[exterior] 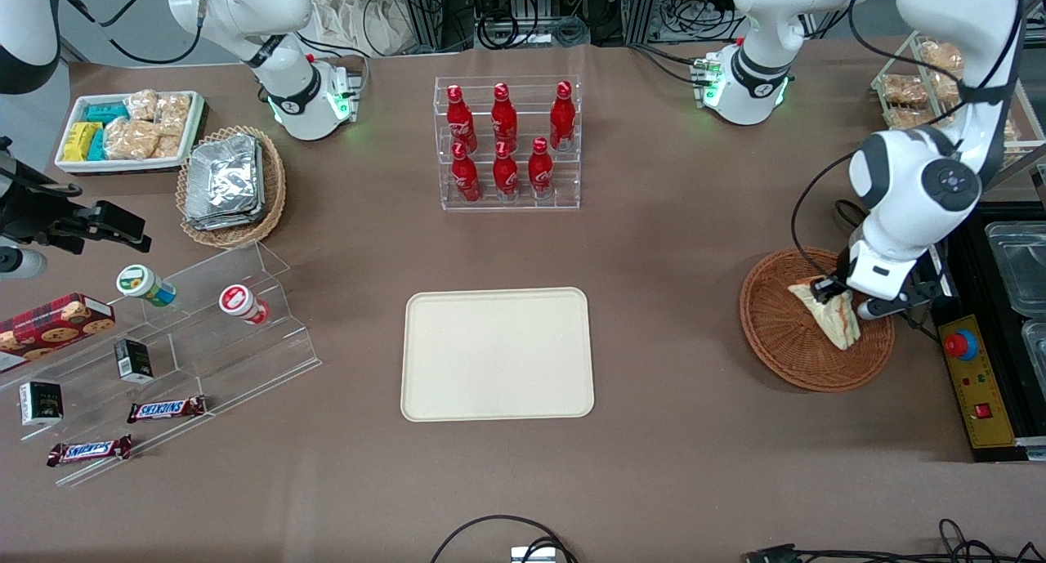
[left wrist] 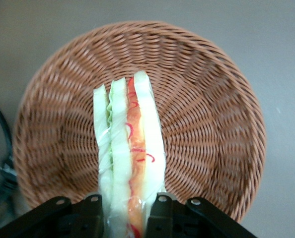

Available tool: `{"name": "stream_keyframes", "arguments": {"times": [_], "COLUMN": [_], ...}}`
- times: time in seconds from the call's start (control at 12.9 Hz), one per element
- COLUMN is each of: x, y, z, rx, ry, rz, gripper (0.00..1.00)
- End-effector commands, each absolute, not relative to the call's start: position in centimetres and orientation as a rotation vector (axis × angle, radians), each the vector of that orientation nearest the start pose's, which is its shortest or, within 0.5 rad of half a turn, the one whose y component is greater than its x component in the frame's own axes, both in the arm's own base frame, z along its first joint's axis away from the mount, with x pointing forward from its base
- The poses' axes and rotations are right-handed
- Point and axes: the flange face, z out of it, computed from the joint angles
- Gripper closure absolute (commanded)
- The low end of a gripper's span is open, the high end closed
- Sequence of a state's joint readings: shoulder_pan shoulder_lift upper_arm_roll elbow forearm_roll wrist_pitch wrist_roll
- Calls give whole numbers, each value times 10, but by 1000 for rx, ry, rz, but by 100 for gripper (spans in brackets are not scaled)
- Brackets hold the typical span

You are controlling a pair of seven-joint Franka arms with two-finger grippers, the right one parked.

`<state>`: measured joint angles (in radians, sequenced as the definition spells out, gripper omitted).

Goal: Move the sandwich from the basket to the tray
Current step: 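Close the left gripper on the sandwich and lift it from the basket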

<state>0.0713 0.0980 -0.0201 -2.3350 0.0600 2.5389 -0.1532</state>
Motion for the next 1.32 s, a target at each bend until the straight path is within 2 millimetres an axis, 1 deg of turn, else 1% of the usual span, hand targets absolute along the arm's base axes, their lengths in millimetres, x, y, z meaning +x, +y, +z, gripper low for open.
{"name": "stream_keyframes", "arguments": {"times": [0.0, 0.08, 0.15, 0.23, 0.31, 0.39, 0.46, 0.62, 0.7, 0.77, 0.93, 1.08, 1.24], "x": [518, 518, 519, 521, 526, 534, 543, 563, 571, 577, 587, 596, 602], "y": [30, 30, 30, 27, 21, 11, -4, -24, -39, -52, -84, -117, -149], "z": [331, 333, 339, 343, 352, 366, 382, 414, 428, 444, 470, 493, 505], "rx": [-3066, -3037, -3011, -2997, -2989, -2982, -2978, -2980, -2984, -2988, -2997, -3013, -3037], "ry": [105, 194, 256, 311, 346, 376, 398, 411, 407, 387, 402, 391, 366], "rz": [-183, -177, -181, -173, -170, -171, -163, -113, -96, -88, -71, -56, -44], "gripper": [79, 79, 79, 79, 79, 79, 79, 79, 79, 79, 79, 79, 78]}}
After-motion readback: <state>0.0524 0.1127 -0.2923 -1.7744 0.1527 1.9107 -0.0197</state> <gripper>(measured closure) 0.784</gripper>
